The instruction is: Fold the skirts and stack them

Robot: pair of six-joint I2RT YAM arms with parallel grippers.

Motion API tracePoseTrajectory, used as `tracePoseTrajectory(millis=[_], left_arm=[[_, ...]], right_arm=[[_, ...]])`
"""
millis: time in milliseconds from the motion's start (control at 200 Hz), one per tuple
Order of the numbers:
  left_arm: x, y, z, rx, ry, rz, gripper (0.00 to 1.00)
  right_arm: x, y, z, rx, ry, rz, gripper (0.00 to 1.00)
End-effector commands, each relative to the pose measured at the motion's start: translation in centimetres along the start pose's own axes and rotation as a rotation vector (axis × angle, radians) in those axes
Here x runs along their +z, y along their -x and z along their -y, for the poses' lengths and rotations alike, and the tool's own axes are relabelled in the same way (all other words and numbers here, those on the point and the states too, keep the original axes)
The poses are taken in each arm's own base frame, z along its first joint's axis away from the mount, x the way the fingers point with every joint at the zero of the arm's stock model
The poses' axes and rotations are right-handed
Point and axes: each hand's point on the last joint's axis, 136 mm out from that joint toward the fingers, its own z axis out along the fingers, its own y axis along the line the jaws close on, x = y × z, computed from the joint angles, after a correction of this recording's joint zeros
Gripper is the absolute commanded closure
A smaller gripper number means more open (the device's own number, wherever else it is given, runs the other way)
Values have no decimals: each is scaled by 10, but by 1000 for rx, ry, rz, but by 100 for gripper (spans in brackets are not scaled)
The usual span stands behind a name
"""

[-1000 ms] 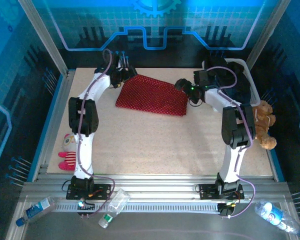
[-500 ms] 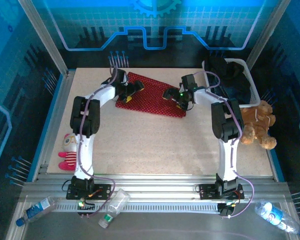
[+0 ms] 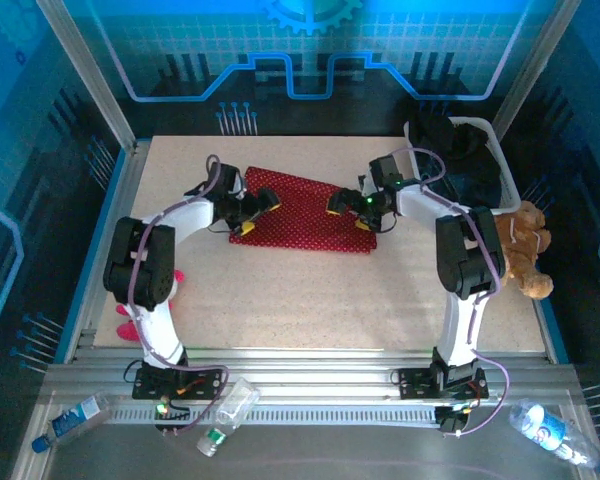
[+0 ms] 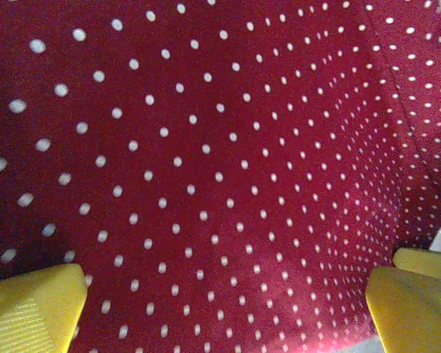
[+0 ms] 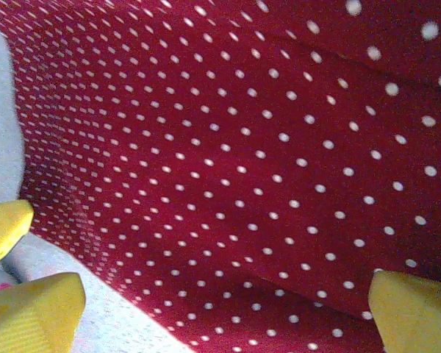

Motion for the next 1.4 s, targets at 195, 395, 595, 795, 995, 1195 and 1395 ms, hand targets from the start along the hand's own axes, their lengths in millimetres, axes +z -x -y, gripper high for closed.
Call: tracePoseTrajectory(millis=[195, 395, 595, 795, 995, 1195, 1395], left_arm=[[20, 69, 79, 13, -166, 85, 1], [80, 110, 70, -17, -133, 97, 1], [124, 131, 32, -49, -29, 122, 1], [146, 133, -24, -93, 109, 114, 1], [118, 129, -41, -95, 130, 134, 1], [63, 126, 21, -35, -48, 110, 1], [28, 63, 83, -13, -146, 52, 1]], right_arm=[[13, 60, -28, 59, 23, 170, 0], [45, 89, -16, 87, -1, 167, 0], [56, 105, 16, 111, -66, 183, 0], [63, 100, 53, 104, -156, 139, 0], [30, 96, 59, 76, -192, 154, 0], [-4, 82, 43, 37, -166, 152, 0], [-21, 43, 6, 15, -90, 121, 0]])
